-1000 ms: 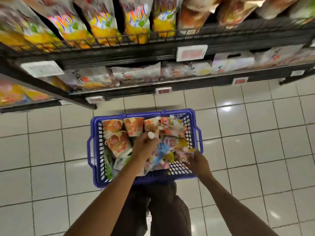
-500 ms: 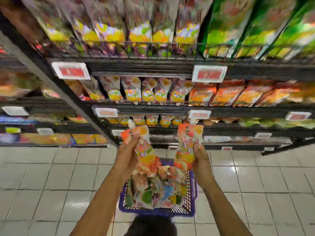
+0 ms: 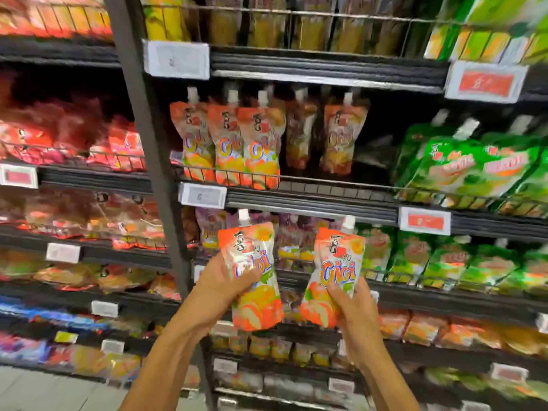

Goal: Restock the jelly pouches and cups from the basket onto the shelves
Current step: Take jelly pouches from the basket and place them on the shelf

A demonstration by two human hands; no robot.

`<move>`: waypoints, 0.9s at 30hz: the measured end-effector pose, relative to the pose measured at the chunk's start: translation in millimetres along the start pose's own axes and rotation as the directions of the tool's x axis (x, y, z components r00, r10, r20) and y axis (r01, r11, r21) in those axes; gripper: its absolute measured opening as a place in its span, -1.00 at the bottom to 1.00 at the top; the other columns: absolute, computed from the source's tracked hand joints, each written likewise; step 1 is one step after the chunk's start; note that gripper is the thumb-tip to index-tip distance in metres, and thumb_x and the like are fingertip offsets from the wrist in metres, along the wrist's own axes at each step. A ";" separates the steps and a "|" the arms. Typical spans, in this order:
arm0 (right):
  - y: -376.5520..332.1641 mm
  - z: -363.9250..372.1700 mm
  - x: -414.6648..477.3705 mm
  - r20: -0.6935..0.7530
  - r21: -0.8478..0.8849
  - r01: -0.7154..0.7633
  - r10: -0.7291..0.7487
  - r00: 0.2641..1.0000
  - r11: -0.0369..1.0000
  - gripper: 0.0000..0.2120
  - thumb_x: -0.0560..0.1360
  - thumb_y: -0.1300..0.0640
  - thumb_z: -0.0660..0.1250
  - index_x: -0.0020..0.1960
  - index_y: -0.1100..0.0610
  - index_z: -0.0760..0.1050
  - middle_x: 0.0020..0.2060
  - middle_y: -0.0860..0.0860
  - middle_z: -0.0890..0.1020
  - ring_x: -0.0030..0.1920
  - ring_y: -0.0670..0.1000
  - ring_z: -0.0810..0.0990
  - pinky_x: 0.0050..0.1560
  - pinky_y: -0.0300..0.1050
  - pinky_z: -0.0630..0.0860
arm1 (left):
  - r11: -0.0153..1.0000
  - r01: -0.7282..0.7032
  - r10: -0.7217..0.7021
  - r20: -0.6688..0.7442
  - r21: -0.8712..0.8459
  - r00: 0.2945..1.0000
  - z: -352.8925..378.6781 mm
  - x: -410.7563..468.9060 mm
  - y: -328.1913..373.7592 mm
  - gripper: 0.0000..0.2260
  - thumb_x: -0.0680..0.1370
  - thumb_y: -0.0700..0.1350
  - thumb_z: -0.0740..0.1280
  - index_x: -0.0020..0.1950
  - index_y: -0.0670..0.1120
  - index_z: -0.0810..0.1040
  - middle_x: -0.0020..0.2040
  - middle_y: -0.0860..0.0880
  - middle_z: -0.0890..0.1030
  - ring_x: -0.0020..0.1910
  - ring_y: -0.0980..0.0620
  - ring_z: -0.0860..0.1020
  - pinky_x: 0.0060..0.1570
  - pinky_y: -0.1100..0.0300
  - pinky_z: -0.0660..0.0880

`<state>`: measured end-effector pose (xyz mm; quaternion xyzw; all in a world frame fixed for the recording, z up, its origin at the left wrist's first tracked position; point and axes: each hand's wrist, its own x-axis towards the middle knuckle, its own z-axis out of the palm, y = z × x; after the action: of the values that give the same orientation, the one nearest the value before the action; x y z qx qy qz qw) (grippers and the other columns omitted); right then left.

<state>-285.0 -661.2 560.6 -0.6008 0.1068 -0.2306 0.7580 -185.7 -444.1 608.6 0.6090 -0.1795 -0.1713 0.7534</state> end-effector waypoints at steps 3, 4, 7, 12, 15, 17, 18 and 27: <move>-26.2 20.0 13.4 -0.020 -0.026 0.085 -0.086 0.996 0.996 -0.51 0.25 -0.18 0.57 0.13 -0.11 0.58 0.06 0.04 0.70 0.06 0.09 0.68 0.02 0.07 0.63 | 0.989 -0.147 0.148 -0.029 0.036 0.989 4.5 12.1 41.2 -0.63 0.39 -0.22 0.44 0.19 -0.11 0.54 0.02 -0.05 0.72 -0.05 0.04 0.69 -0.14 0.21 0.60; -32.3 25.1 16.4 -0.026 -0.043 0.119 -0.120 0.992 0.992 -0.57 0.29 -0.13 0.55 0.12 -0.11 0.58 0.05 0.02 0.70 0.06 0.07 0.69 -0.03 -0.02 0.64 | 0.982 -0.184 0.186 -0.041 0.035 0.982 7.5 15.6 51.1 -0.65 0.39 -0.22 0.44 0.16 -0.05 0.56 0.01 -0.04 0.72 -0.05 0.05 0.69 -0.13 0.18 0.61; -49.5 41.4 26.6 -0.029 -0.113 0.205 -0.210 0.977 0.972 -0.65 0.35 -0.11 0.51 0.11 -0.15 0.57 0.02 -0.04 0.71 0.03 -0.04 0.69 -0.14 -0.30 0.58 | 0.954 -0.299 0.300 -0.060 0.035 0.952 11.2 28.4 77.4 -0.71 0.40 -0.23 0.49 0.05 0.07 0.63 0.00 0.00 0.72 -0.02 0.04 0.68 -0.10 0.16 0.63; -69.7 59.7 41.4 -0.063 -0.147 0.308 -0.319 0.946 0.940 -0.72 0.36 -0.03 0.47 0.06 -0.18 0.58 -0.02 -0.03 0.72 -0.02 -0.08 0.69 -0.14 -0.30 0.58 | 0.899 -0.405 0.429 -0.153 0.166 0.890 23.9 51.7 110.6 -0.79 0.39 -0.21 0.55 -0.06 0.00 0.65 -0.05 0.00 0.73 -0.01 -0.01 0.69 0.05 -0.09 0.62; -79.5 60.3 44.9 -0.096 -0.171 0.378 -0.397 0.913 0.910 -0.75 0.36 0.00 0.47 0.02 -0.17 0.59 -0.04 -0.05 0.72 -0.03 -0.10 0.69 -0.09 -0.27 0.59 | 0.867 -0.444 0.488 -0.201 0.228 0.850 36.3 65.2 125.0 -0.81 0.38 -0.16 0.56 -0.07 -0.07 0.63 -0.09 -0.03 0.72 -0.05 -0.04 0.68 0.01 -0.12 0.62; -84.8 56.3 45.9 -0.128 -0.180 0.408 -0.433 0.892 0.895 -0.77 0.36 -0.02 0.48 0.00 -0.14 0.61 -0.06 -0.08 0.72 -0.05 -0.11 0.69 -0.13 -0.35 0.56 | 0.845 -0.470 0.524 -0.219 0.255 0.823 44.5 76.7 133.9 -0.76 0.36 -0.13 0.58 -0.02 -0.09 0.64 -0.09 -0.02 0.71 -0.05 -0.02 0.68 -0.01 -0.10 0.62; -87.3 53.5 46.1 -0.139 -0.179 0.416 -0.442 0.886 0.891 -0.77 0.36 -0.02 0.48 0.01 -0.11 0.61 -0.07 -0.08 0.73 -0.05 -0.11 0.69 -0.14 -0.36 0.56 | 0.835 -0.485 0.540 -0.220 0.259 0.812 49.1 82.8 138.0 -0.74 0.35 -0.13 0.58 -0.01 -0.05 0.64 -0.09 0.02 0.71 -0.05 0.03 0.68 -0.01 -0.07 0.62; -101.6 35.2 46.5 -0.153 -0.273 0.448 -0.498 0.853 0.851 -0.75 0.39 0.02 0.51 0.03 -0.20 0.61 -0.09 -0.13 0.72 -0.04 -0.15 0.68 -0.12 -0.41 0.53 | 0.790 -0.520 0.597 -0.211 0.325 0.774 72.4 131.4 127.7 -0.68 0.34 -0.20 0.59 0.06 -0.13 0.64 -0.04 -0.01 0.70 0.01 0.05 0.65 0.09 0.01 0.59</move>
<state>-251.5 -670.6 672.5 -0.6621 0.0630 -0.4618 0.5869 -100.2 -543.2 755.8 0.6351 -0.2558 0.1810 0.7060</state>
